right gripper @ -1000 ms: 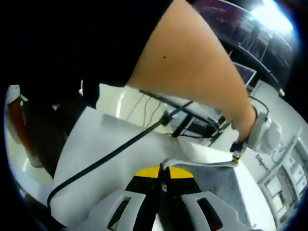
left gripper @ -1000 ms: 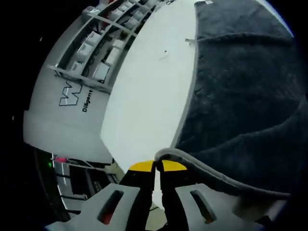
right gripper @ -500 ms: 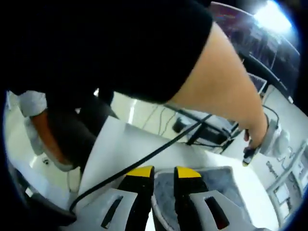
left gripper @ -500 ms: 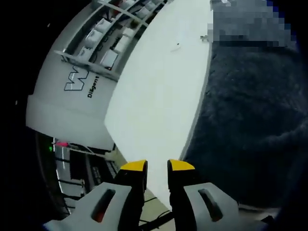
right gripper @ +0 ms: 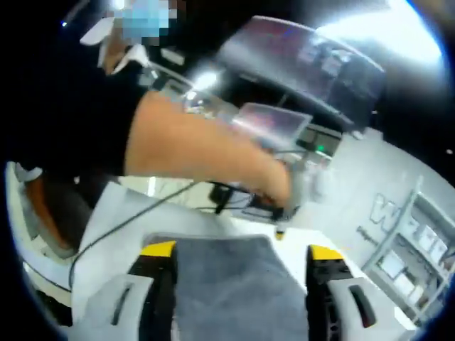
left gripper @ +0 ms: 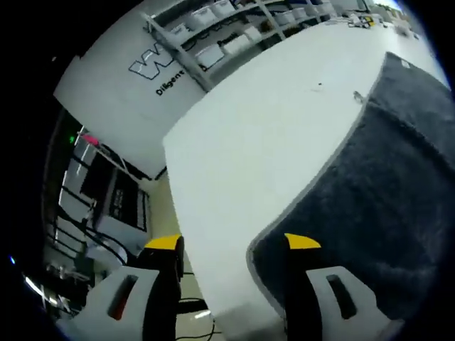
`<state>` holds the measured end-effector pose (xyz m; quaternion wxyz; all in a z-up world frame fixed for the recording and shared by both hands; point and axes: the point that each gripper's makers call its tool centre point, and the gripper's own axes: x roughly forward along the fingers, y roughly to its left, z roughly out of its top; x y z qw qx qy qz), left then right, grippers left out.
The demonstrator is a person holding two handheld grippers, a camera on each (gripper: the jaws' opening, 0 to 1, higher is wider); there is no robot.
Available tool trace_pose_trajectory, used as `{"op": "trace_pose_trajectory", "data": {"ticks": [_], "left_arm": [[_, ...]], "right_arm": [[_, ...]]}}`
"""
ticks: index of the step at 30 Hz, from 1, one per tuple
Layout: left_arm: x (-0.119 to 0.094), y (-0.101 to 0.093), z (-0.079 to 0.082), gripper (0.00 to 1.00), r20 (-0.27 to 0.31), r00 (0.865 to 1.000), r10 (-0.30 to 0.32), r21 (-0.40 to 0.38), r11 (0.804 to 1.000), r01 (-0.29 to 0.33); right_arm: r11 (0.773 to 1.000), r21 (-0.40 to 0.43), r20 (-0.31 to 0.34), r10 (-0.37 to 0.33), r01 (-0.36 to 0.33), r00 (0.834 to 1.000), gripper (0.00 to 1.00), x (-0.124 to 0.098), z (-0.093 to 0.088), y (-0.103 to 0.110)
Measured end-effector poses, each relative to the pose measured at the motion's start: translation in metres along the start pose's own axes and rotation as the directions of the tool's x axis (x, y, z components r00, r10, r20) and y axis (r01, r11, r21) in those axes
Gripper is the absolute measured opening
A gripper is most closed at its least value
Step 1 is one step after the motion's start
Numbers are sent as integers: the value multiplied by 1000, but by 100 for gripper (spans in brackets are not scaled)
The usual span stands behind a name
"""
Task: Open the folded towel by lifting each exposed corner and separating the folded layers until the towel lies flat within the target outline without major curled edges
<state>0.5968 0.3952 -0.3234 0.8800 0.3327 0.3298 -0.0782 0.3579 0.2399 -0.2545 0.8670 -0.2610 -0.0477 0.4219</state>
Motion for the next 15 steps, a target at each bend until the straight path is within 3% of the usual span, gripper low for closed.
{"op": "trace_pose_trajectory", "data": {"ticks": [2, 6, 7, 10, 12, 14, 15], "left_arm": [[3, 4, -1, 70, -11, 1000, 9, -42, 999, -9], [-4, -2, 6, 91, 34, 999, -24, -138, 990, 28], [-11, -6, 16, 93, 92, 995, -34, -190, 980, 51], [-23, -15, 31, 99, 175, 982, -65, -248, 963, 108], [-35, -26, 45, 100, 258, 960, -107, -272, 946, 178], [-52, -38, 59, 100, 350, 926, -143, -308, 916, 258], [-62, -46, 65, 100, 401, 902, -163, -309, 902, 300]], "right_arm": [[997, 23, 3, -77, 77, 997, 100, -16, 0, -43], [989, 33, -8, -145, 145, 989, 100, -42, -6, -89], [987, 47, -8, -152, 153, 988, 100, -57, -7, -100], [978, 105, 12, -183, 181, 983, 100, -79, -7, -127], [973, 131, 23, -193, 189, 981, 100, -90, -7, -143], [966, 166, 25, -207, 200, 978, 100, -108, -12, -157], [962, 178, 25, -213, 205, 977, 100, -115, -14, -165]]}}
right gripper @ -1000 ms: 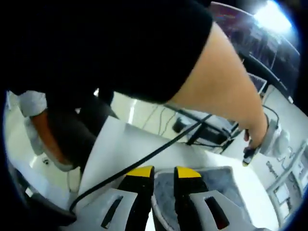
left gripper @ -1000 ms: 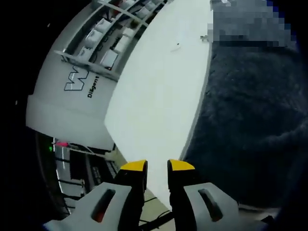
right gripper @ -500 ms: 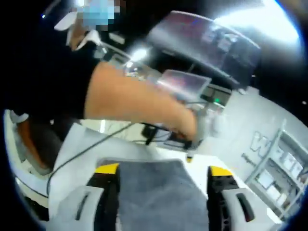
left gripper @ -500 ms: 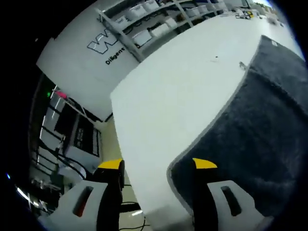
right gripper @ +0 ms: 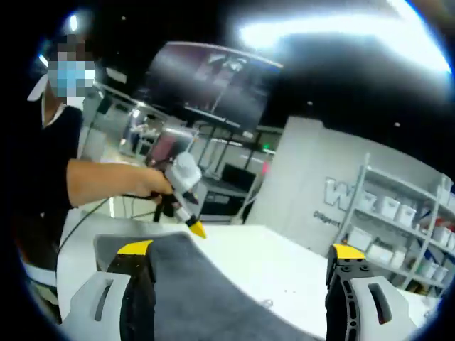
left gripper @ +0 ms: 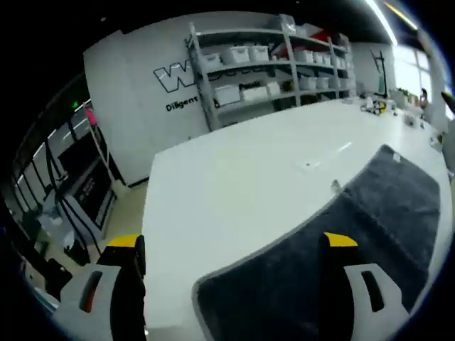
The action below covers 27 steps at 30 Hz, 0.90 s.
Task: Open the folded towel by lifting each exposed corner and separating the folded layers until the towel lies flat within the target outline without major curled edges
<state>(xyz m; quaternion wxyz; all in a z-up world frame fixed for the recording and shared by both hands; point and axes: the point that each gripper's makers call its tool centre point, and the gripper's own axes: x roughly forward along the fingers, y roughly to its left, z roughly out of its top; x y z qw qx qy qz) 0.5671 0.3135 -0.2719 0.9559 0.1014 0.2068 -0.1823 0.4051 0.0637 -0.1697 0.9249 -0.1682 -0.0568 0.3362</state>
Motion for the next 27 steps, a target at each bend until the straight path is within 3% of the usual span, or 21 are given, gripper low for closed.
{"op": "trace_pose_trajectory", "data": {"ticks": [2, 6, 11, 16, 19, 21, 27], "left_arm": [[-10, -13, 3, 100, 35, 999, -32, -14, 999, 33], [-23, -24, -5, 100, 56, 998, -21, -9, 1000, 22], [-16, 3, -39, 98, -24, 994, 105, 10, 994, -105], [-17, 9, -44, 95, 12, 988, 152, -4, 988, -152], [-19, 13, -49, 93, 7, 984, 177, 12, 984, -177], [-19, 14, -53, 92, 8, 983, 185, 23, 982, -185], [1, 23, -75, 83, -53, 979, 198, 51, 979, -195]], "right_arm": [[1000, 17, 6, -24, 24, 1000, 100, -10, -3, -20], [995, 30, 4, -91, 91, 996, 100, -41, -11, -61], [980, 25, -27, -195, 195, 980, 100, -81, -30, -108], [964, 31, -53, -264, 266, 963, 100, -114, -50, -155], [957, 49, -53, -282, 284, 958, 100, -125, -58, -170], [950, 61, -63, -304, 307, 951, 100, -138, -72, -186], [952, 58, -104, -294, 301, 950, 99, -136, -105, -204]]}}
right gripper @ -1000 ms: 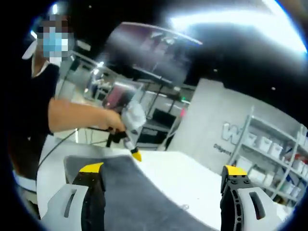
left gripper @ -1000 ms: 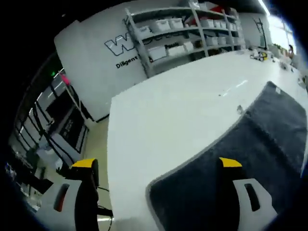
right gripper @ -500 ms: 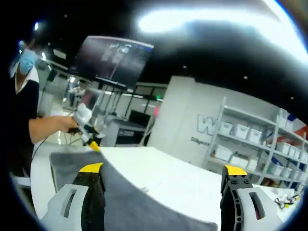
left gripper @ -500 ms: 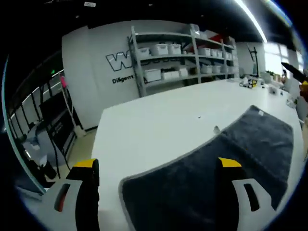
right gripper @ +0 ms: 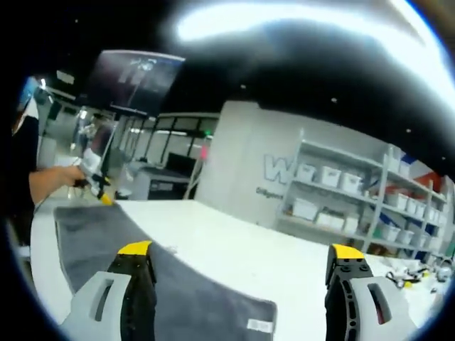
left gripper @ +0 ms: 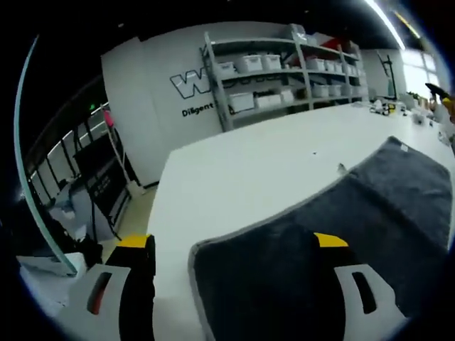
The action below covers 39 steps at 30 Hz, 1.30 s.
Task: Open the folded towel by lifting each exposed corner and separating the folded layers until the towel lies flat within the target outline without major curled edges
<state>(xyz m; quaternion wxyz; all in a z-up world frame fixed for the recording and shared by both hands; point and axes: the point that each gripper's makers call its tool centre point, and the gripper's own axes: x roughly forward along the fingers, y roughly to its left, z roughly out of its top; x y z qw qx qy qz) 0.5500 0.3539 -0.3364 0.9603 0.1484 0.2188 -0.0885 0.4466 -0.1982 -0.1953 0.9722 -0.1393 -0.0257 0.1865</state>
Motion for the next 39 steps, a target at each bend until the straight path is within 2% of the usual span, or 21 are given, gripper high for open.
{"op": "trace_pose_trajectory", "data": {"ticks": [2, 4, 6, 7, 8, 9, 12, 16, 19, 21, 22, 25, 27, 30, 32, 34, 37, 39], "left_arm": [[6, 6, -5, 82, -17, 1000, 21, -14, 1000, -21], [9, 9, -8, 79, -34, 999, 39, 5, 999, -39], [14, 20, -10, 68, -53, 994, 92, 50, 995, -89], [13, 26, -10, 63, -65, 988, 137, 80, 988, -132], [13, 32, -5, 59, -53, 983, 176, 142, 976, -167], [14, 34, -1, 59, -40, 979, 197, 171, 967, -188], [22, 33, 1, 59, -47, 984, 174, 141, 976, -166], [32, 34, -1, 59, -77, 982, 175, 156, 975, -161], [39, 34, -4, 58, -112, 983, 148, 146, 981, -131], [41, 36, -12, 56, -170, 974, 151, 198, 973, -116], [42, 37, -13, 53, -182, 970, 161, 215, 969, -120], [44, 37, -13, 47, -204, 964, 169, 257, 960, -114], [47, 39, -17, 47, -239, 954, 181, 295, 949, -107], [52, 40, -21, 45, -263, 946, 188, 321, 942, -97], [57, 39, -26, 45, -285, 943, 174, 312, 947, -81], [60, 38, -33, 45, -313, 934, 171, 324, 944, -65], [62, 35, -36, 44, -323, 932, 167, 331, 942, -54], [63, 34, -37, 41, -332, 933, 140, 289, 956, -41]], "right_arm": [[1000, -2, -7, -7, 7, 1000, 98, 6, -6, -5], [1000, -4, -17, -8, 8, 1000, 96, 9, -9, -8], [1000, -8, -26, -10, 10, 1000, 96, 17, -15, -14], [1000, -7, -38, -16, 15, 999, 95, 19, -18, -17], [1000, -9, -47, -23, 23, 999, 95, 22, -22, -22], [1000, -10, -50, -27, 26, 998, 94, 24, -25, -25], [1000, -4, -75, -27, 26, 997, 93, 29, -33, -32], [1000, -1, -89, -26, 26, 996, 91, 36, -39, -37], [999, -13, -105, -31, 30, 994, 89, 43, -45, -42], [999, -20, -124, -36, 34, 992, 86, 51, -54, -49], [999, -18, -139, -33, 31, 990, 83, 56, -60, -52], [999, -12, -219, -37, 35, 975, 73, 68, -86, -62], [1000, -25, -281, -25, 18, 959, 68, 78, -109, -65], [1000, -14, -345, -7, 2, 939, 56, 87, -135, -65], [1000, 15, -378, -1, 8, 926, 49, 94, -156, -70], [998, 60, -436, 9, 19, 900, 43, 95, -179, -72], [991, 135, -469, 50, 15, 882, 40, 98, -202, -69], [986, 166, -474, 65, 16, 878, 37, 101, -211, -68]]}}
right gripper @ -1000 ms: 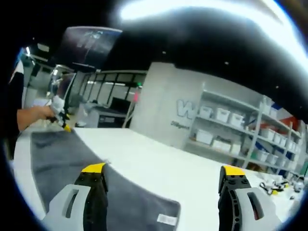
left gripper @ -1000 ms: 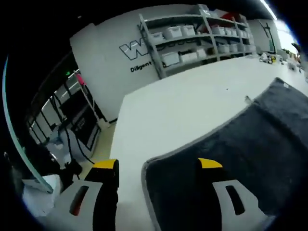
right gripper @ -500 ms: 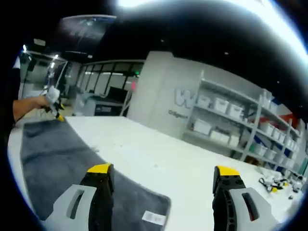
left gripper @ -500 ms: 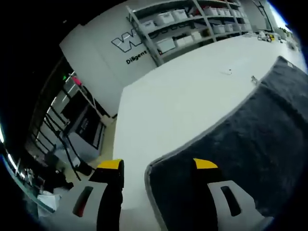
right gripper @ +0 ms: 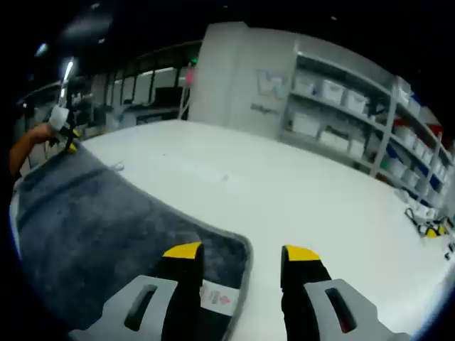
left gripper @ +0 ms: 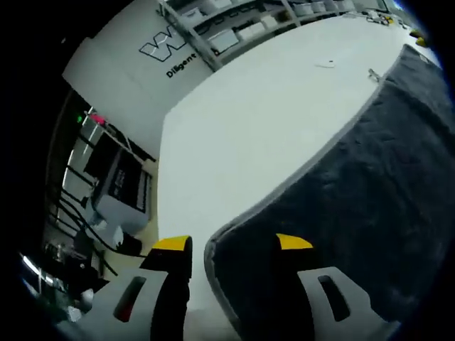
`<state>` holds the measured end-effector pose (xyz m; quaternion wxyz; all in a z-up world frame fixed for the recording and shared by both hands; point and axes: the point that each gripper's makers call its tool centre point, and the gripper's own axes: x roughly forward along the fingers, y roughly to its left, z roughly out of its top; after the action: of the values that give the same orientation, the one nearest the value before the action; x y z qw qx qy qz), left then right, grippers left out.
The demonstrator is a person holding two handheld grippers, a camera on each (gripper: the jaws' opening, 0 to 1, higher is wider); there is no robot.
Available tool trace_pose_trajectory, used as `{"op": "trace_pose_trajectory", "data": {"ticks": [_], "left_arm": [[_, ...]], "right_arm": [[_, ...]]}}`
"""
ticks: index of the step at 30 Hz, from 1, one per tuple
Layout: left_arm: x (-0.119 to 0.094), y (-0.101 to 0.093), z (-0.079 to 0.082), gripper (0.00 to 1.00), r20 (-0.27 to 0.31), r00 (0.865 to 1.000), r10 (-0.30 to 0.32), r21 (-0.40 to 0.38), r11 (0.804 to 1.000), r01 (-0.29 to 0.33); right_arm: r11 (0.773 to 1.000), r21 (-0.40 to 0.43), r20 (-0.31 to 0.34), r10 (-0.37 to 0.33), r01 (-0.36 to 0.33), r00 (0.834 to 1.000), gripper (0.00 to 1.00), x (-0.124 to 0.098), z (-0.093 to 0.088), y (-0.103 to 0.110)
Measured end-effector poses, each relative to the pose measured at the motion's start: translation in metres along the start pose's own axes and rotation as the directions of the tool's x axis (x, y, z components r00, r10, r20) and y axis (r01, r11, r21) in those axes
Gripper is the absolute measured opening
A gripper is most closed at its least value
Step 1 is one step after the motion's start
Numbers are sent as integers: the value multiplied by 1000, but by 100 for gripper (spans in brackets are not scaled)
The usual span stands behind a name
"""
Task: Open the folded towel by lifting each exposed corner and separating the folded layers until the towel lies flat within the target outline without major curled edges
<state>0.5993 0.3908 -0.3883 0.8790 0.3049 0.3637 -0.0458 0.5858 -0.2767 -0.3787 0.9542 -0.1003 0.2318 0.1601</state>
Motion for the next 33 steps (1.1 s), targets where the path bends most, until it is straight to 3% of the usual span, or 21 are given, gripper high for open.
{"op": "trace_pose_trajectory", "data": {"ticks": [3, 8, 11, 15, 16, 18, 24, 33], "left_arm": [[0, -1, -2, 35, 3, 999, -41, -97, 994, 41], [4, 4, -5, 30, -5, 999, -46, -134, 990, 45], [18, 25, -5, 25, -5, 999, -39, -147, 988, 38], [21, 20, -5, 2, 4, 996, -94, -196, 976, 92], [21, 18, -5, 2, 4, 996, -92, -193, 977, 91], [20, 18, -5, 2, -3, 996, -85, -164, 983, 83], [14, 11, -1, 1, 26, 996, -85, -183, 979, 89], [2, -9, 8, 1, 53, 989, -137, -167, 975, 144]], "right_arm": [[1000, 27, -5, -2, 2, 1000, 33, 7, -4, -5], [997, 74, -24, 14, -12, 1000, 30, 15, -11, -2], [996, 90, -35, 29, -26, 999, 23, 19, -15, 3], [999, 44, -104, 33, -28, 994, 6, 21, -29, 6], [1000, 24, -117, 8, -5, 993, 6, 21, -32, 2], [998, 48, -99, 34, -30, 994, 0, 19, -30, 4], [999, 42, -107, 15, -10, 994, 0, 16, -33, -6], [998, -53, -142, -38, 31, 989, 0, 9, -39, -29]]}}
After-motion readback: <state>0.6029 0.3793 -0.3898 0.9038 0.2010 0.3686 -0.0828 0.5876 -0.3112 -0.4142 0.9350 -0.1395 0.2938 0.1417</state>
